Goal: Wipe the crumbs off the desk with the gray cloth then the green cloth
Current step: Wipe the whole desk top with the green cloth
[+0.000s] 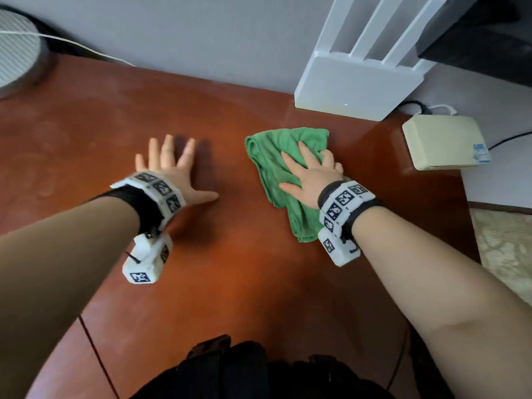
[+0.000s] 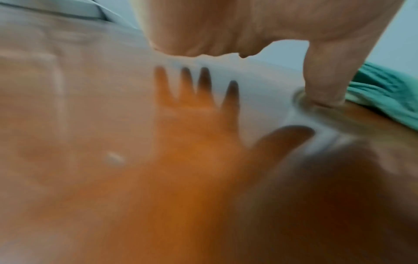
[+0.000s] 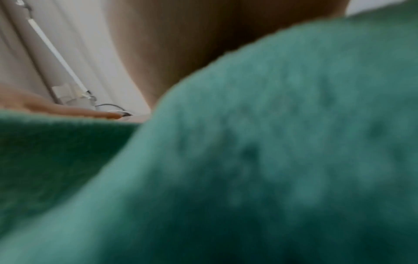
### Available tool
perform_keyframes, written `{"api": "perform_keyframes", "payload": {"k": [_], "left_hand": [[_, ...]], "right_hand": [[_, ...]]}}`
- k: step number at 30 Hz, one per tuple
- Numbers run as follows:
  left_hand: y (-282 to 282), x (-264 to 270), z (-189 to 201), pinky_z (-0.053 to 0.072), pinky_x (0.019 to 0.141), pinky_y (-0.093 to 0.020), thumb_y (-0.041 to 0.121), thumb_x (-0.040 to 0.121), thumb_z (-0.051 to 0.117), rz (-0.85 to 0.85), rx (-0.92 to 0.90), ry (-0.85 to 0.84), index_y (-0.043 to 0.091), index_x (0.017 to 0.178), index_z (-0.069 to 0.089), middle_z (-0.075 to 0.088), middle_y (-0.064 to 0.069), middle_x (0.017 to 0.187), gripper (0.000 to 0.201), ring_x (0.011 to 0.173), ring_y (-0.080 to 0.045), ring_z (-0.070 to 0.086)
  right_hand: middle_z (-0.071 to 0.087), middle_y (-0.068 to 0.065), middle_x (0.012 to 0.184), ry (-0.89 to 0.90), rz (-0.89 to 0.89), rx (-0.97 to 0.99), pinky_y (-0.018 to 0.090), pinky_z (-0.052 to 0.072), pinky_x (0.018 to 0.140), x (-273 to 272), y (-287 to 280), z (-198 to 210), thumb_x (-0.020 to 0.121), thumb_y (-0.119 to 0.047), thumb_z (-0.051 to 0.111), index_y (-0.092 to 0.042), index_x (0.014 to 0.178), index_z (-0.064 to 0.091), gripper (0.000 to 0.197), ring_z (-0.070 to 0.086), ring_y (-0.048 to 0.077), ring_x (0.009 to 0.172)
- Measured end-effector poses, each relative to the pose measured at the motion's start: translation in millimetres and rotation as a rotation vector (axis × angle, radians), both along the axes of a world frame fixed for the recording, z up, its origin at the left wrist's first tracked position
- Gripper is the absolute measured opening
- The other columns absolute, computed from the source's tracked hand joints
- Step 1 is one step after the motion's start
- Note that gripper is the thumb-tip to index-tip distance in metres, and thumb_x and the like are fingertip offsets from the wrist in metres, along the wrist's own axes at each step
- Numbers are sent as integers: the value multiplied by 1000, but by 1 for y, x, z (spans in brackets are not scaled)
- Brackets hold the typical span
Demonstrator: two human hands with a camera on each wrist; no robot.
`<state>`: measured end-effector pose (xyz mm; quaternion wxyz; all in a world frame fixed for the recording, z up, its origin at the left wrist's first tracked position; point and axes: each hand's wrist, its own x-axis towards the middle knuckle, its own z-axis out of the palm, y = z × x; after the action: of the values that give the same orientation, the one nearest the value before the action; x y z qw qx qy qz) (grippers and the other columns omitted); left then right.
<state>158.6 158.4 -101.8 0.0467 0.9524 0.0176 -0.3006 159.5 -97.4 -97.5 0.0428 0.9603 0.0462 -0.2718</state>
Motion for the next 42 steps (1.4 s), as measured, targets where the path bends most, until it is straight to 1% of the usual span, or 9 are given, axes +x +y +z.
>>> {"api": "perform_keyframes", "payload": {"k": [5, 16, 18, 23, 25, 30, 32, 39, 42], "left_hand": [[42, 4, -7, -8, 114, -51, 79, 65, 52, 91, 14, 23, 35, 145, -17, -27, 0, 153, 115, 141, -27, -23], [45, 5, -19, -12, 113, -52, 83, 65, 46, 81, 18, 28, 37, 143, -24, -33, 1, 151, 115, 140, -28, -27], [45, 6, -19, -12, 112, -53, 84, 64, 45, 77, 17, 32, 37, 142, -24, -33, 1, 151, 115, 140, -28, -27], [47, 7, -17, -12, 112, -55, 83, 65, 46, 62, 1, 53, 36, 142, -25, -34, -1, 150, 115, 139, -30, -29], [47, 6, -15, -12, 112, -55, 83, 65, 45, 58, -1, 57, 35, 142, -26, -34, -1, 150, 115, 139, -30, -29], [47, 6, -13, -12, 112, -54, 83, 67, 44, 71, 4, 64, 35, 142, -26, -35, -1, 150, 113, 139, -29, -29], [47, 7, -13, -12, 112, -54, 84, 67, 43, 69, 8, 68, 35, 142, -26, -35, -1, 150, 113, 138, -29, -30], [50, 7, -14, -10, 112, -55, 82, 65, 48, 42, 5, 59, 33, 144, -22, -35, -3, 150, 116, 139, -31, -29], [52, 9, -14, -10, 111, -56, 81, 58, 58, 25, 20, 105, 34, 141, -28, -37, -3, 148, 128, 138, -31, -30]], "right_hand": [[-10, -11, 157, -7, 23, 13, 50, 15, 113, 41, 40, -2, 95, -57, 23, -48, 144, 1, 55, 3, 35, 141], [0, -5, 158, -62, -92, 7, 47, 29, 106, 123, 96, 1, 96, -48, 27, -40, 147, 6, 55, 7, 36, 140], [1, -4, 158, -59, -37, 2, 47, 31, 104, 112, 98, 3, 97, -47, 27, -40, 147, 7, 54, 9, 36, 139], [-2, -10, 158, -48, 337, 58, 45, 26, 107, 37, 92, 1, 97, -50, 28, -46, 145, 9, 52, 12, 35, 137], [-2, -13, 158, -29, 371, 77, 44, 27, 107, 45, 84, 1, 96, -50, 29, -49, 144, 11, 51, 14, 33, 137], [0, -9, 158, -24, 7, 3, 46, 27, 109, 137, 91, 0, 98, -46, 26, -42, 147, 7, 52, 12, 36, 138], [0, -5, 158, -16, -42, -12, 49, 24, 110, 151, 103, 0, 97, -46, 27, -41, 147, 6, 54, 10, 40, 139], [-3, -13, 158, 8, 474, 118, 49, 21, 110, 53, 117, 4, 97, -46, 34, -49, 143, 15, 50, 9, 36, 138], [-3, -16, 157, 9, 450, 98, 45, 24, 110, 72, 97, 0, 97, -47, 34, -52, 142, 15, 49, 12, 35, 138]]}}
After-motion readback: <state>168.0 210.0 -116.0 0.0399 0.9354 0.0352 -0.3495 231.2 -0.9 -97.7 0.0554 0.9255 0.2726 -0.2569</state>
